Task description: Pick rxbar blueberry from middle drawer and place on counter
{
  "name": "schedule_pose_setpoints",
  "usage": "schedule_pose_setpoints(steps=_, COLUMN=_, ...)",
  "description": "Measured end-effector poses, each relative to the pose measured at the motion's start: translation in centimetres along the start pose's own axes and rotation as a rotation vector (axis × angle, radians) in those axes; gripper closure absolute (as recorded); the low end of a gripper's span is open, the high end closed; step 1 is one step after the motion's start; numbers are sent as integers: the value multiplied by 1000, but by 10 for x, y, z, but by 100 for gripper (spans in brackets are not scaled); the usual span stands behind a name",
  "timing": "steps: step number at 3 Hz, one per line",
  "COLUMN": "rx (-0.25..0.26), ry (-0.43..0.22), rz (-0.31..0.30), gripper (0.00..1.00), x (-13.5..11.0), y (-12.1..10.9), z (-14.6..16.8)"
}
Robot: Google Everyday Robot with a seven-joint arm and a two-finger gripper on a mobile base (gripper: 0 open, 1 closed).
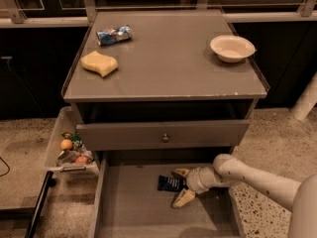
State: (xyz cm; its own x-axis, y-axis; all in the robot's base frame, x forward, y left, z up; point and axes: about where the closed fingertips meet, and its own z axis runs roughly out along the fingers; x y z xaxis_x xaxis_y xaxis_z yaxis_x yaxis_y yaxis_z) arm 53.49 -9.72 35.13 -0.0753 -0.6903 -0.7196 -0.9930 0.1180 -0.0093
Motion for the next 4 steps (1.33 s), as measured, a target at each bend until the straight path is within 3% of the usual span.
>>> schedule_pose_setpoints(steps=3, rx=0, ry=0, rz=0, gripper=89, x=0, y=0, z=0)
schedule_pose_setpoints(steps=4, rx=-1, ry=0, rz=0, gripper=100, x=0, y=0, z=0)
